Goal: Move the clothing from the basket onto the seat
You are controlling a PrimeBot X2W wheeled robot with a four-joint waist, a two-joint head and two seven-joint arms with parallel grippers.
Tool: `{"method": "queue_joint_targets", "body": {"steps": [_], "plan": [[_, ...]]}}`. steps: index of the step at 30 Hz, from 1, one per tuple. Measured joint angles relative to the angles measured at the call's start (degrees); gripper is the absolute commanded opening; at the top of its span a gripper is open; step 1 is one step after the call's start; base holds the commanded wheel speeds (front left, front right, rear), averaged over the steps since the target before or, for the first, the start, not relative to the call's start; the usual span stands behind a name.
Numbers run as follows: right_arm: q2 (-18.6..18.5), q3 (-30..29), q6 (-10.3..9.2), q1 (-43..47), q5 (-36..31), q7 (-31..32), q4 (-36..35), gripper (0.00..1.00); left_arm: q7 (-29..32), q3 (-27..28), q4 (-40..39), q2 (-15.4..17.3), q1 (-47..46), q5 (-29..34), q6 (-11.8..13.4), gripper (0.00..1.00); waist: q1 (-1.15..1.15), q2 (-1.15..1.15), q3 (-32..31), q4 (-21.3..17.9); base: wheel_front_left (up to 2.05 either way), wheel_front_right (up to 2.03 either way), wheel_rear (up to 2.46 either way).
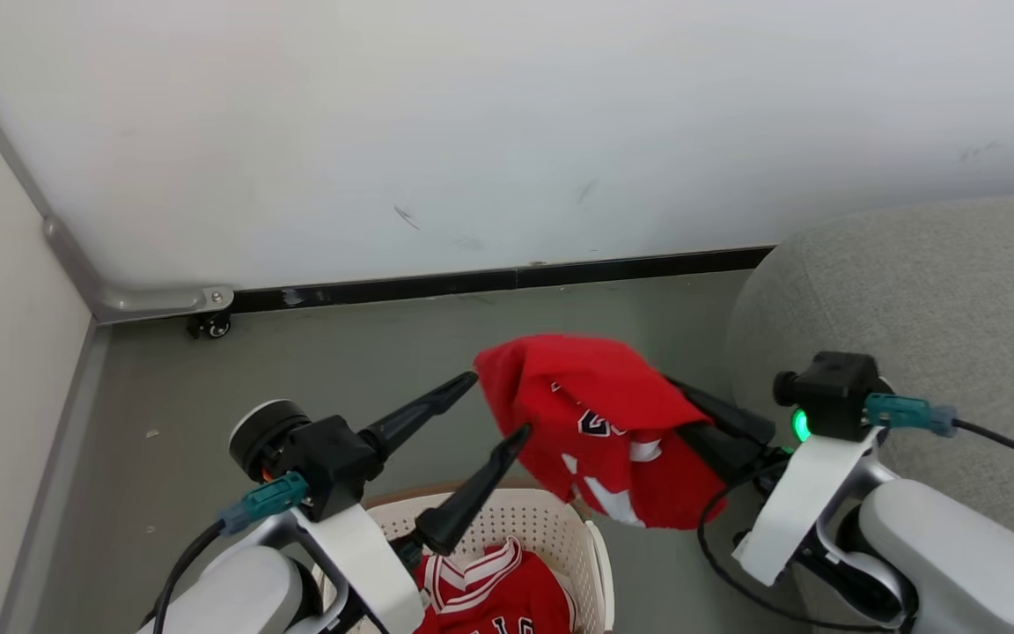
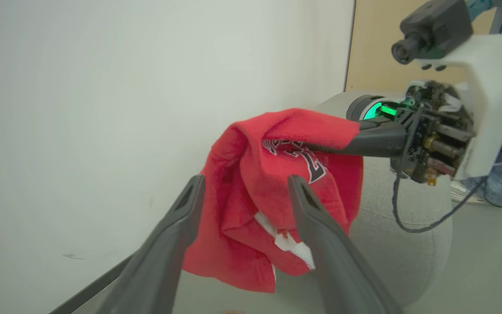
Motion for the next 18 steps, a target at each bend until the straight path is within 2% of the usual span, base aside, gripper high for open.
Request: {"method": "queue_joint_targets", "body": {"steps": [9, 18], "plan": [[-3.0, -2.7, 0.00, 0.3, 1.2, -1.2, 1.1, 0.00, -0.7, -2.4, -0.6, -0.4, 0.0, -1.9, 0.0, 1.00, 0.00, 0.00, -0.3, -1.9, 0.00, 0.00, 0.00], [-4.3, -3.8, 0.00, 2.3, 1.6, -2.1, 1.0, 0.00, -1.6, -4.1, -0.8, -1.5, 0.0, -2.5, 0.0, 1.00, 0.00, 0.00, -0.2, -3.7, 0.00, 0.00, 0.00]]}}
